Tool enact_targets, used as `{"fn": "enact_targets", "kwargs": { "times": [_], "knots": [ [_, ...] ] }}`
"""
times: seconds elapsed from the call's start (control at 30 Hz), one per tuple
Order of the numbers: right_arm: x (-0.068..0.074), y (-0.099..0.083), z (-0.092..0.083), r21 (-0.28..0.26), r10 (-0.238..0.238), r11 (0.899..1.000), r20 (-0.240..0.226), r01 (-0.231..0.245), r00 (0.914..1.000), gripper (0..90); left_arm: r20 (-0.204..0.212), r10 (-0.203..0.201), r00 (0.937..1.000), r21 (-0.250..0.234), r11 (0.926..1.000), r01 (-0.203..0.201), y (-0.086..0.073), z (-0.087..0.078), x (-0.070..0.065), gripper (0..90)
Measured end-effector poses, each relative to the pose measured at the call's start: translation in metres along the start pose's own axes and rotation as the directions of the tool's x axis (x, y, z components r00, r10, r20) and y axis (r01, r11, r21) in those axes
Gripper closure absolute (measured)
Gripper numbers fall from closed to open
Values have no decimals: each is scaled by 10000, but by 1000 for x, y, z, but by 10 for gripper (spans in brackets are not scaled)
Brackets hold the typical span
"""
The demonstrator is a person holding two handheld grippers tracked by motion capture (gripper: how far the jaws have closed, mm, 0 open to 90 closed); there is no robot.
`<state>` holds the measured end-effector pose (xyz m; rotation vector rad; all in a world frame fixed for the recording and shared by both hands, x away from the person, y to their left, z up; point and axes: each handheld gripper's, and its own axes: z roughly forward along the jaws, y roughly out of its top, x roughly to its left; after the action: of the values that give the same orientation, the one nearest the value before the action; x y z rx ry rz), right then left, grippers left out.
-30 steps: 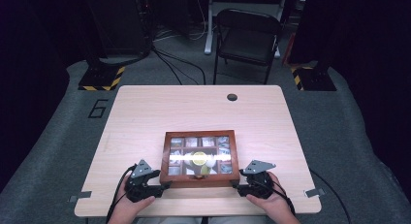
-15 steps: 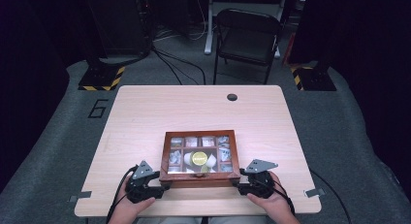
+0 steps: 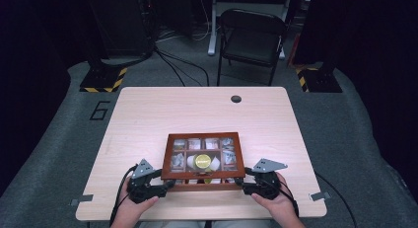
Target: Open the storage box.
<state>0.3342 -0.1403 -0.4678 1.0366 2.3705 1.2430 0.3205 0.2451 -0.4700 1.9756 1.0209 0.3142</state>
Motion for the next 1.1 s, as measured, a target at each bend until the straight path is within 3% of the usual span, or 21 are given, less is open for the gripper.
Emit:
{"fn": "enact_targets", "kwargs": {
  "times": [0.07, 0.17, 0.4, 0.63, 0.73, 0.9, 1.1],
  "knots": [
    [1, 3, -1, -98, 183, 9998, 39, -183, 9998, 437, -39, 76, 10000, -73, 9999, -77, 5, -2, -1, 349],
    [0, 9, -3, -226, 409, 9989, 81, -407, 9991, 426, -41, -260, 9997, -202, 9995, 259, 12, -2, -2, 333],
    [-2, 22, -7, -366, 826, 9960, 197, -819, 9964, 395, -389, -578, 9976, -358, 9978, 565, 25, -5, -3, 309],
    [-5, 41, -11, -627, 786, 9951, 408, -760, 9961, 379, -732, -945, 9928, -712, 9935, 893, 41, -9, 0, 295],
    [-6, 49, -12, -754, 793, 9943, 510, -753, 9955, 378, -941, -825, 9921, -883, 9933, 742, 49, -11, 0, 296],
    [-10, 61, -15, -912, 933, 9918, 435, -890, 9947, 386, -871, -855, 9925, -1045, 9916, 762, 61, -13, 4, 293],
    [-14, 75, -16, -1092, 794, 9913, 547, -731, 9953, 384, -941, -695, 9931, -1159, 9915, 584, 77, -15, 8, 293]
  ]
}}
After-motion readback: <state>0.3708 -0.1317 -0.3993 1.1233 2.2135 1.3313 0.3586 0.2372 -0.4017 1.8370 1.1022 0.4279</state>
